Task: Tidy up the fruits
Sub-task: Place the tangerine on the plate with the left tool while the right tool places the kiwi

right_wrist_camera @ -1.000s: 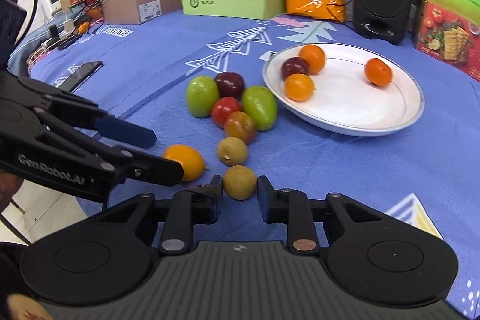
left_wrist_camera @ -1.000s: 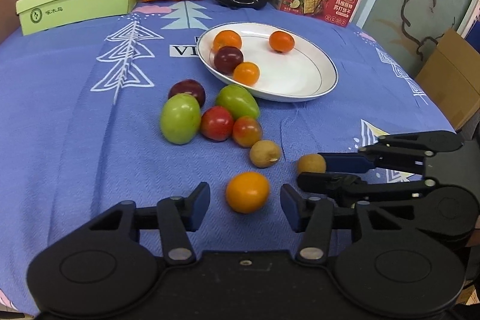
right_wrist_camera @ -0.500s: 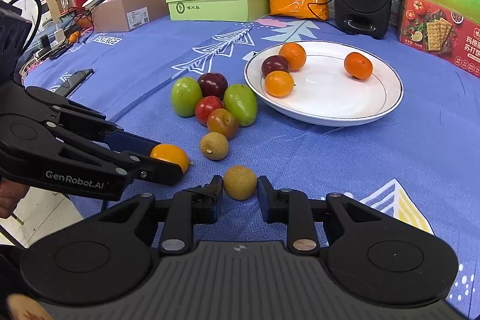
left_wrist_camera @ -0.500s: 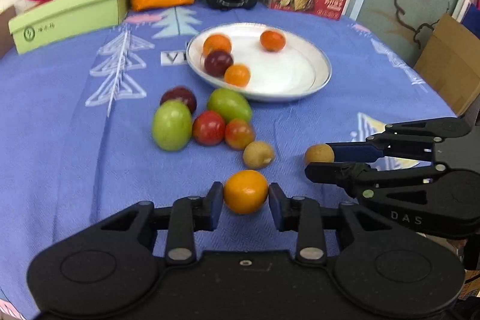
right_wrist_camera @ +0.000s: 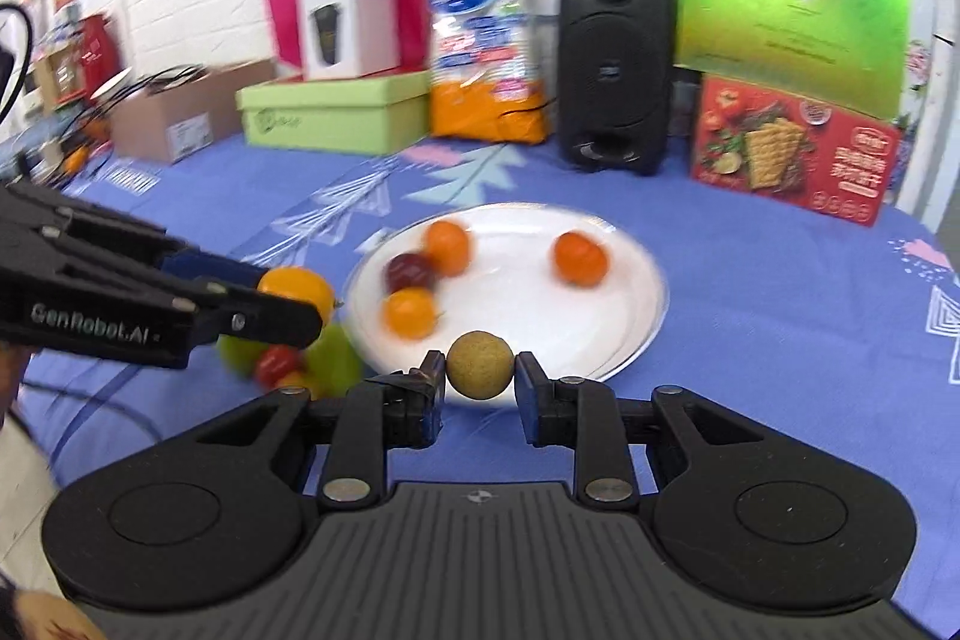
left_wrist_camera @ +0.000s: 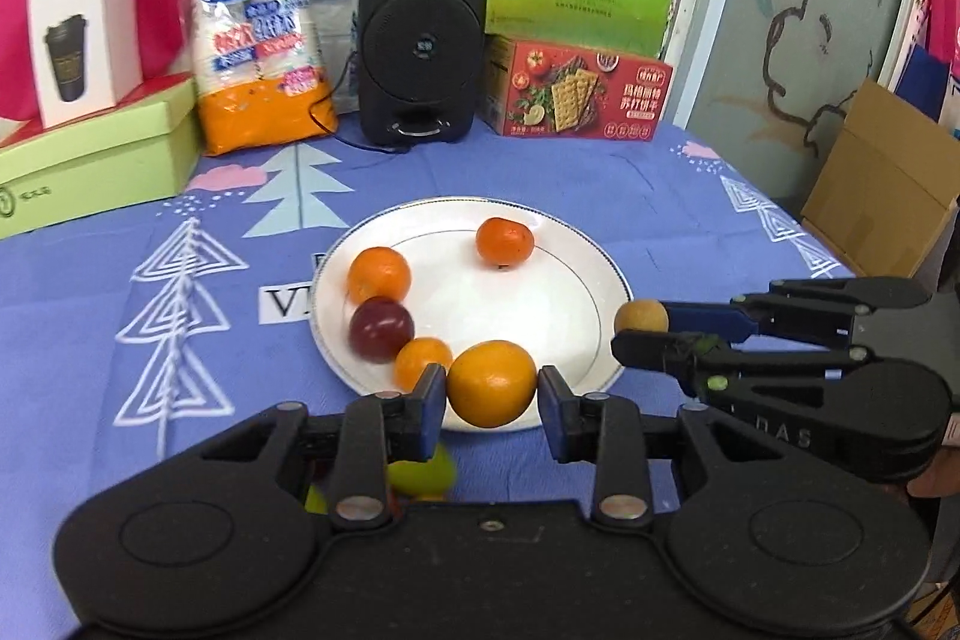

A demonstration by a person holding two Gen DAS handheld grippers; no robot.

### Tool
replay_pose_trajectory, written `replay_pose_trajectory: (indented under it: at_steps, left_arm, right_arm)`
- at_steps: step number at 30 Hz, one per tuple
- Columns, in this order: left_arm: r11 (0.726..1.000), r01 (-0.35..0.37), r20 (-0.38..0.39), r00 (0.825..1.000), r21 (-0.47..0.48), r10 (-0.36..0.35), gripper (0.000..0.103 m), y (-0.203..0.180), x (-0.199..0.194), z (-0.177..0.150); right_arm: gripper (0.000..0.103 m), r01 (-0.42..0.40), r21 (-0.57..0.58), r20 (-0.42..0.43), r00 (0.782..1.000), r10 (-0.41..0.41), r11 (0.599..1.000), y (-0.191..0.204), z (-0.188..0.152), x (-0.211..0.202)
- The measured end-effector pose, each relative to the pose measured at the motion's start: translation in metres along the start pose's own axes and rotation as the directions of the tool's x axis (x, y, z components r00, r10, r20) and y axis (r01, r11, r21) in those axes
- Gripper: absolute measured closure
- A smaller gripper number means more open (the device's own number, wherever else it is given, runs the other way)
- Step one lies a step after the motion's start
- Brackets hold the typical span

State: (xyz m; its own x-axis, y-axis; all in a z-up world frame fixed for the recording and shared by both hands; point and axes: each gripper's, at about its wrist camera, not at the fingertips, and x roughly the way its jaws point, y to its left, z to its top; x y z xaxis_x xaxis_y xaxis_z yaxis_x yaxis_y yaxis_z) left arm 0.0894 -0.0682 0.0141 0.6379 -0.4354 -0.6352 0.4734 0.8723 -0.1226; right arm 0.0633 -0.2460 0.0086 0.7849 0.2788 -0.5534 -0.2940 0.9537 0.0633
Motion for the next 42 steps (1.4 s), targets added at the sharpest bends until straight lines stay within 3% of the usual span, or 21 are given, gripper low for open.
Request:
replay_pose_trajectory:
  at_steps: [10, 32, 38, 42]
  left_arm:
    - [1.0, 0.015, -0.066, 0.998, -0.016, -0.016, 0.012, 0.009, 0.039, 0.003]
    - [0.999, 0.031, -0.103, 0.994, 0.015, -0.03, 0.011, 0.009, 0.06, -0.001]
    - [1.0, 0.021, -0.087, 0.996, 0.015, -0.02, 0.0, 0.007, 0.051, -0.001]
    - [1.0, 0.006, -0.062, 0.998, 0.012, -0.005, 0.0, 0.006, 0.037, -0.002]
  right_arm:
    - [0.059, 0.014, 0.005, -0.04, 0.999, -0.014, 1.0, -0.022, 0.006, 0.037]
    - [0.059, 0.039, -0.017, -0.076, 0.996, -0.04, 0.999, -0.038, 0.008, 0.084]
    - [0.055, 0.039, -0.035, -0.072, 0.997, -0.042, 0.999, -0.034, 0.009, 0.082]
    - [0.041, 0.047, -0.037, -0.047, 0.998, -0.049, 0.998, -0.032, 0.01, 0.071]
